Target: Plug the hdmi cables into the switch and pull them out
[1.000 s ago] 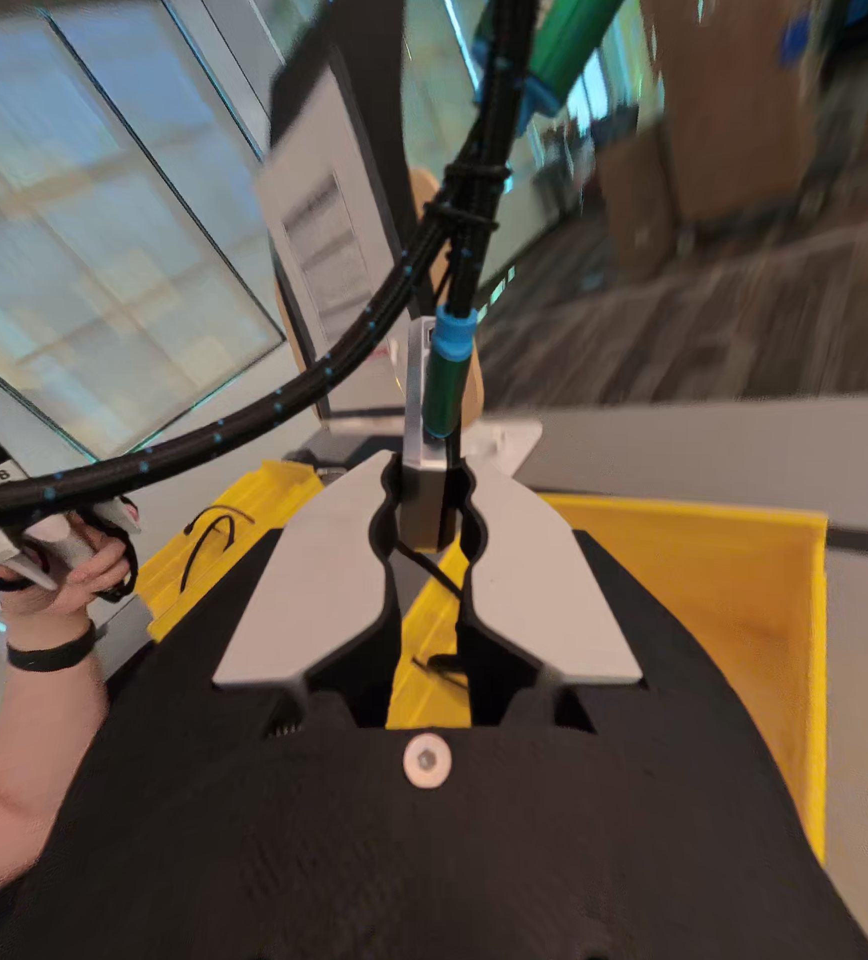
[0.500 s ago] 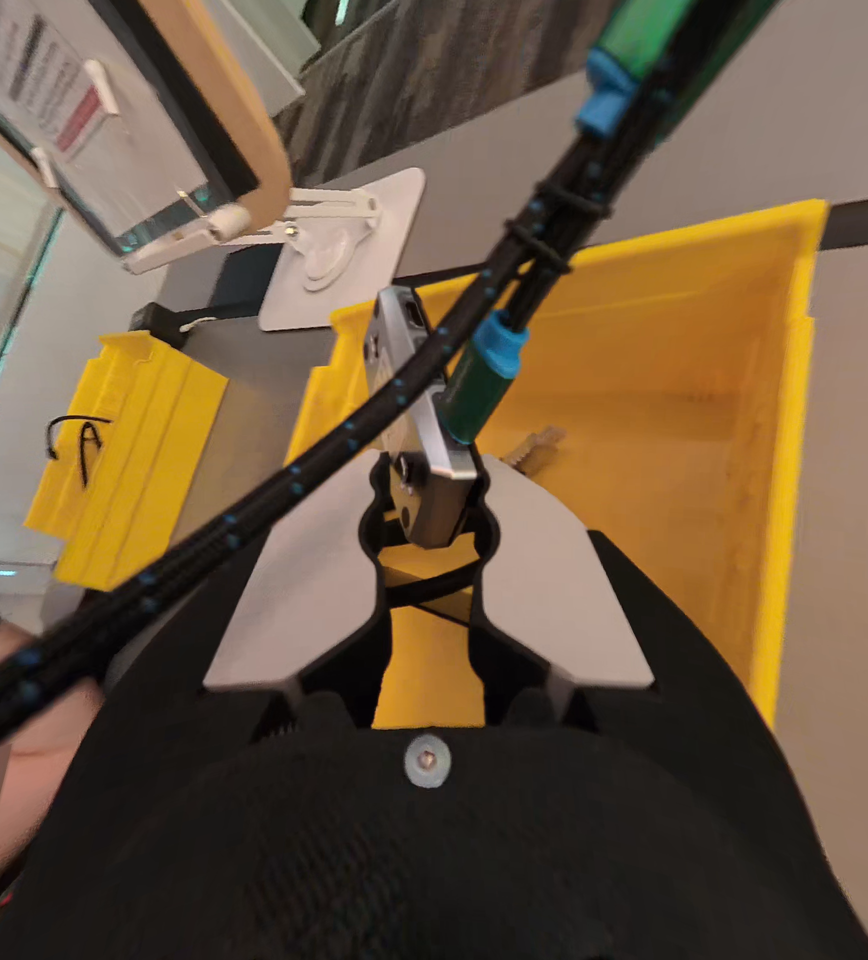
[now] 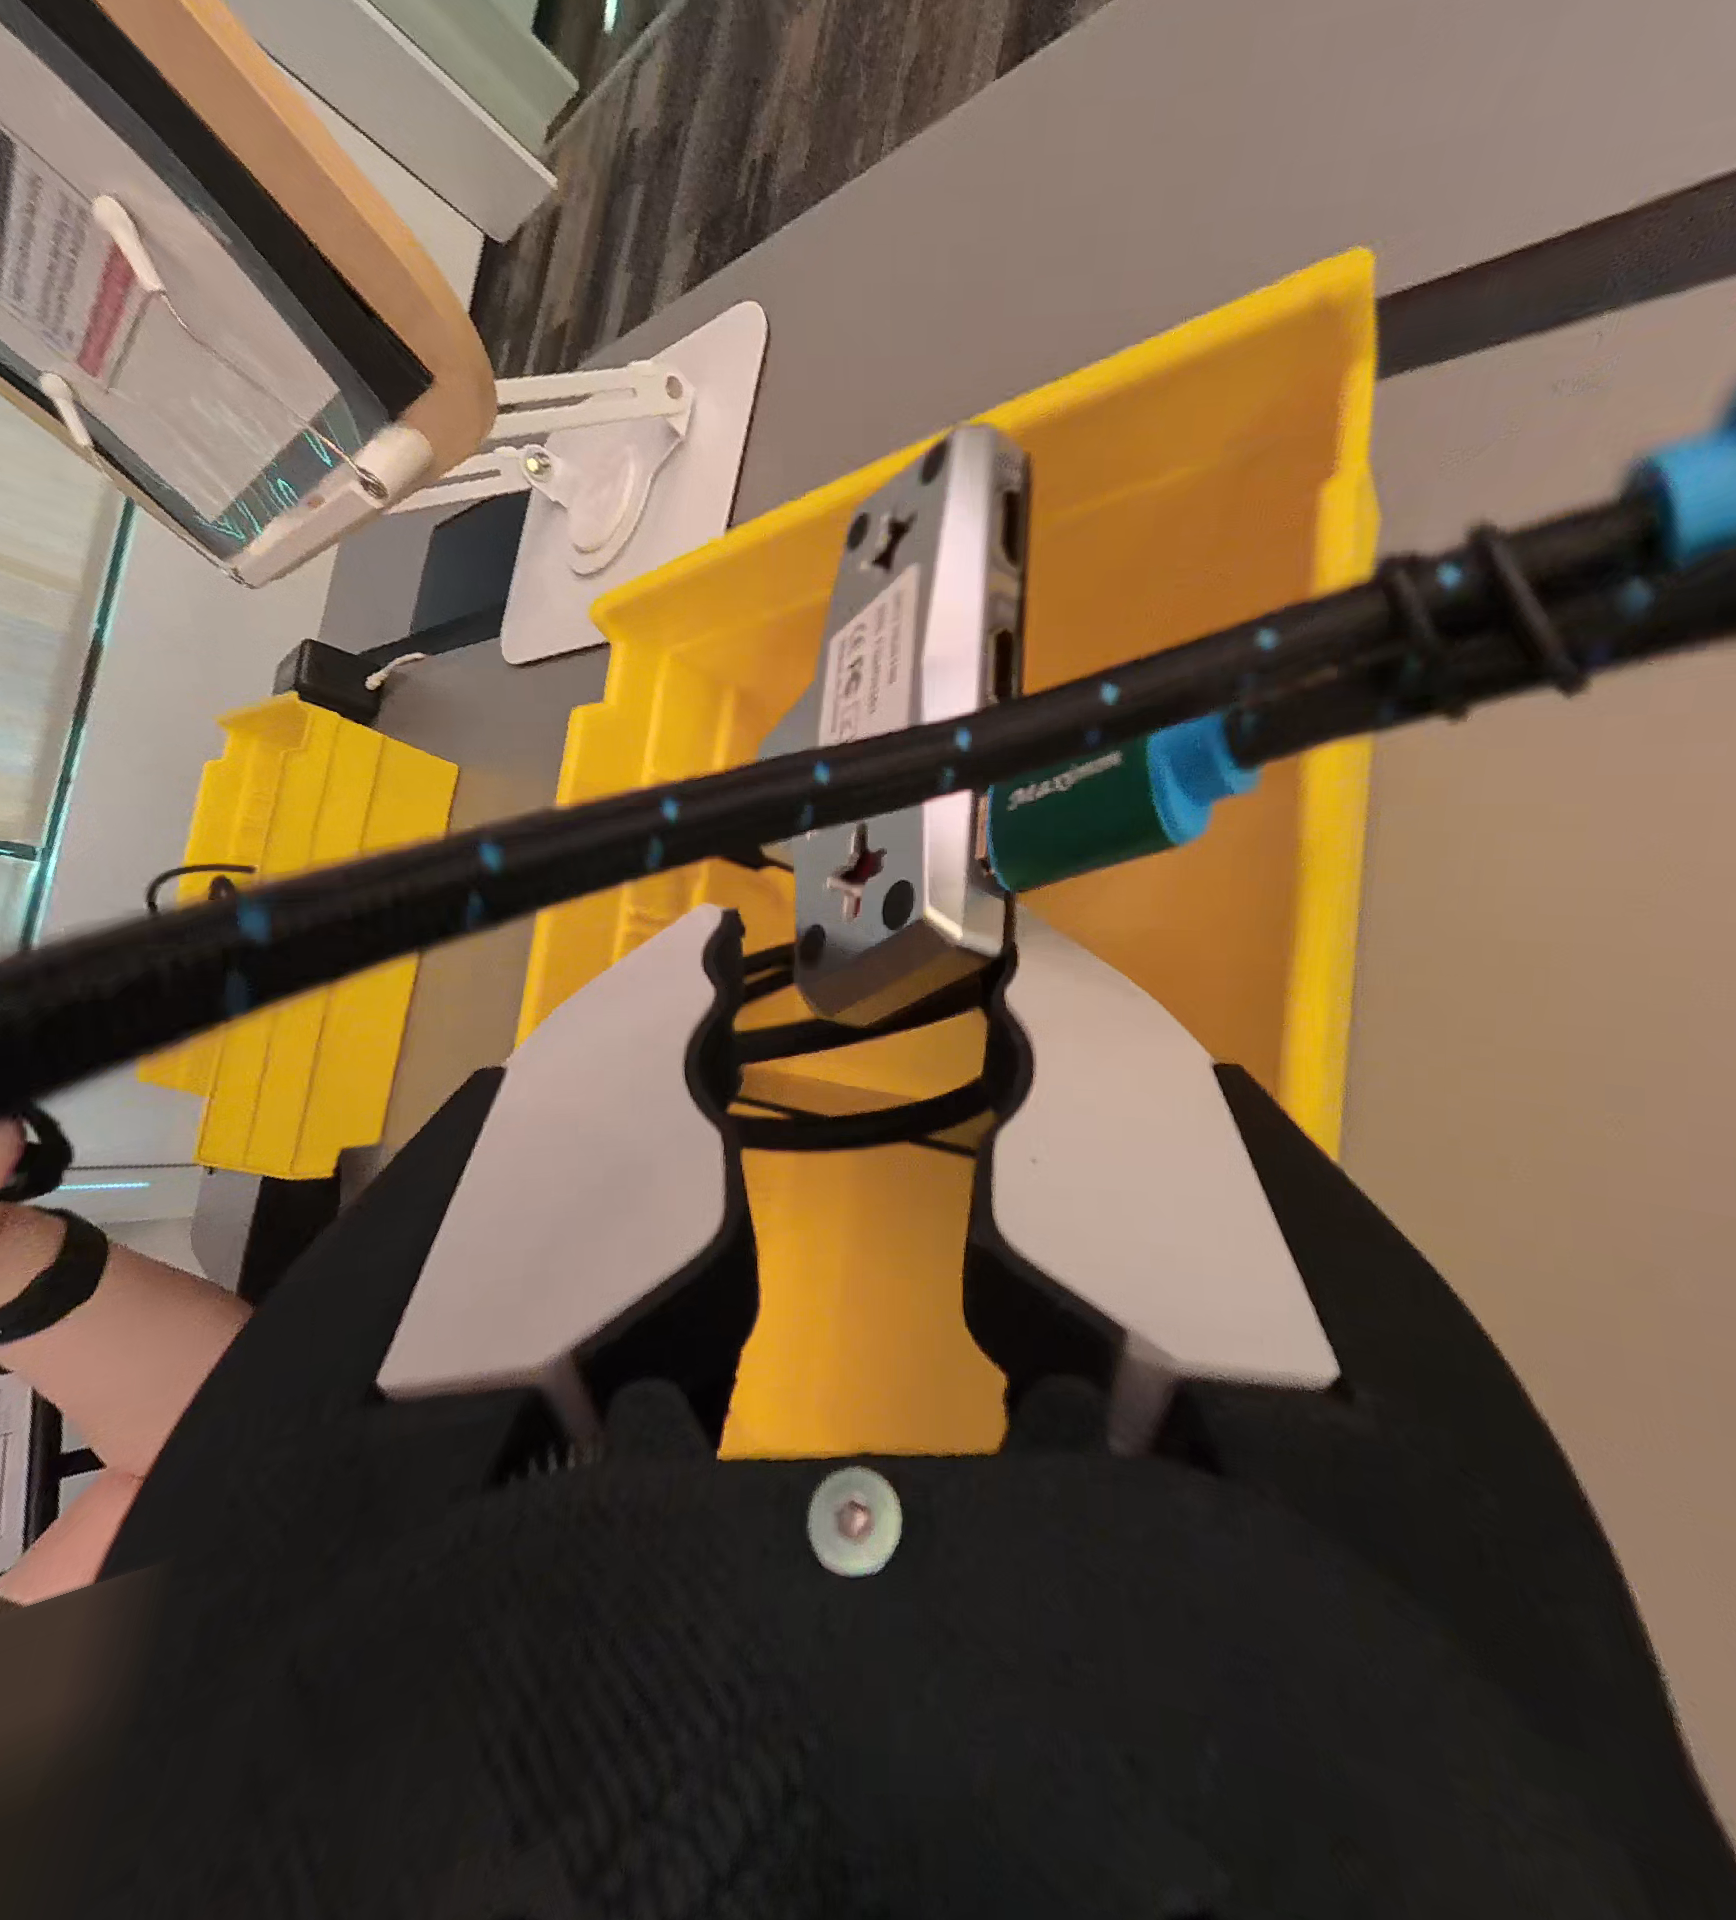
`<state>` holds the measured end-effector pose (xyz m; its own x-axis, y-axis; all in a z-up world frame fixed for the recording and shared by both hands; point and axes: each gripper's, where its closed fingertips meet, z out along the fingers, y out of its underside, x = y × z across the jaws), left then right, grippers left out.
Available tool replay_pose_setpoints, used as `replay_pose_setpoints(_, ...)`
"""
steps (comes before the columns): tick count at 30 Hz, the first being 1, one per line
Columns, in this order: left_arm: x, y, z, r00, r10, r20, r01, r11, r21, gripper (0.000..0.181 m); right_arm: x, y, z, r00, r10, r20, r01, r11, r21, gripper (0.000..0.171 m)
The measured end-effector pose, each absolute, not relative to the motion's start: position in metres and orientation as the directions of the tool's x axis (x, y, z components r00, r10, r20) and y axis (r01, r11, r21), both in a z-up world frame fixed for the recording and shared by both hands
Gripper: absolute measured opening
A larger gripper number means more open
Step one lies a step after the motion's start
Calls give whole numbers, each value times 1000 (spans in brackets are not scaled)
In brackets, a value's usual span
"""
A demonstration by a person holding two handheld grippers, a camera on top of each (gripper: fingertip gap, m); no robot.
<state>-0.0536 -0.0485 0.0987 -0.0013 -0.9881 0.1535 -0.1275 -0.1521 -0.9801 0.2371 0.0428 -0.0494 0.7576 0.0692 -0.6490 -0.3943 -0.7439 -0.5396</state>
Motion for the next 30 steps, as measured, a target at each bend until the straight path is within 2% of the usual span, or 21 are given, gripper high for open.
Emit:
replay_pose_setpoints(4, -54, -49, 99, -4, -987, 158, -126, -156, -980, 53, 231, 30, -58, 758, 75, -648, -337, -806, -487, 42)
replay_pose_setpoints(10, -54, -49, 99, -2, -988, 156, -128, -154, -980, 53, 213, 2, -63, 675, 82, -733, -264, -902, -343, 38)
replay_pose_setpoints(17, -55, -49, 100, 0, -987, 159, -126, -157, -979, 53, 224, -28, -51, 662, 81, -745, -258, -908, -329, 35)
replay_pose_setpoints(22, -54, -50, 99, -5, -988, 155, -131, -153, -980, 53, 211, -55, -61, 553, 88, -828, -172, -961, -216, 28)
replay_pose_setpoints(30, -54, -51, 99, -8, -988, 154, -136, -152, -979, 53, 205, -84, -54, 502, 128, -855, -109, -972, -209, 28)
